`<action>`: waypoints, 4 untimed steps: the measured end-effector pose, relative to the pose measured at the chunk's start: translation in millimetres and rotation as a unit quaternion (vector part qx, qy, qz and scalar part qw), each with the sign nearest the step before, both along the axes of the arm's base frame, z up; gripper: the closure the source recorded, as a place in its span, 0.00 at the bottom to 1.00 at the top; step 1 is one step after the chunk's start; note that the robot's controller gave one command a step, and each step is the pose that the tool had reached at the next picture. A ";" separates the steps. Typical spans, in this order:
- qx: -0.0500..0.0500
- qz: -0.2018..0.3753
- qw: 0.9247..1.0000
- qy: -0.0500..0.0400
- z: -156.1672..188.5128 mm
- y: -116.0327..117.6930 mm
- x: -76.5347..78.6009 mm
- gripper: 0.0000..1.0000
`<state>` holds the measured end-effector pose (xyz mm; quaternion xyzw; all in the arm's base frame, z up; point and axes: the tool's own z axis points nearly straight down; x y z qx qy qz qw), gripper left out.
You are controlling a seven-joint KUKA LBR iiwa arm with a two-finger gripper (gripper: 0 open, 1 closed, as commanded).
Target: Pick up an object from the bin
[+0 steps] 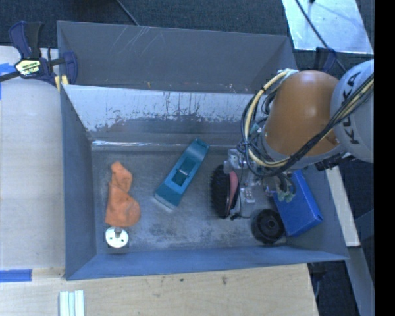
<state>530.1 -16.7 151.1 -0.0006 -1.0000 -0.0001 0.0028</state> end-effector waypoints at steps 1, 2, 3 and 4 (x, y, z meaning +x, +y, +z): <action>0.000 0.000 1.000 -0.004 4.7 -0.1 1.8 0.00; 0.000 0.033 0.999 -0.007 -36.4 -2.2 23.1 0.00; 0.000 0.133 0.991 -0.003 -68.8 -10.0 12.8 0.00; 0.000 0.168 0.986 -0.005 -80.0 4.3 48.4 1.00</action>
Offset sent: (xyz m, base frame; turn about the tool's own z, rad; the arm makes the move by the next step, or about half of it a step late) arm 0.0357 -0.0043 -0.0807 -0.1192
